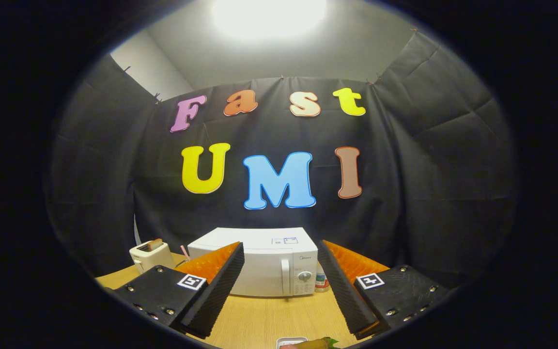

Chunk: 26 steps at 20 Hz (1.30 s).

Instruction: Open the microwave, put the food inside, and close the microwave door.

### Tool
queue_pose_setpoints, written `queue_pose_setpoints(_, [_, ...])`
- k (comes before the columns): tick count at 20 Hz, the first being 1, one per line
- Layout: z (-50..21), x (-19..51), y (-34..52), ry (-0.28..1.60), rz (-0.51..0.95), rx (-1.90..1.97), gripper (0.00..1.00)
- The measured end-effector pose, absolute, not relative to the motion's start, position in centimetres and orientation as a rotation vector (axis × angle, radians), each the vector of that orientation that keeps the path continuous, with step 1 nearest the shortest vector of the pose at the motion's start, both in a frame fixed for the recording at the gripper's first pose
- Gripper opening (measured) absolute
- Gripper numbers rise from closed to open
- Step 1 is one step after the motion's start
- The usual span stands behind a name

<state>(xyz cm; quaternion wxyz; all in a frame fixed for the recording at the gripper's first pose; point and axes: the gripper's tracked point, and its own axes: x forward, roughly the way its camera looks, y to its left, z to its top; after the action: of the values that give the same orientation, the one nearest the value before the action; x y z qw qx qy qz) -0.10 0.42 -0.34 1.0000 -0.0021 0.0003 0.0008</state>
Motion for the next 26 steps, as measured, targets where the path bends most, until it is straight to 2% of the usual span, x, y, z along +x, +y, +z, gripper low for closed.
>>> queue_pose_setpoints(11, [-2.3,5.6,-0.2,0.037,0.016,0.005,0.97])
queue_pose_setpoints(26, [-13.0,19.4,-1.7,0.255,0.050,-0.030,0.97])
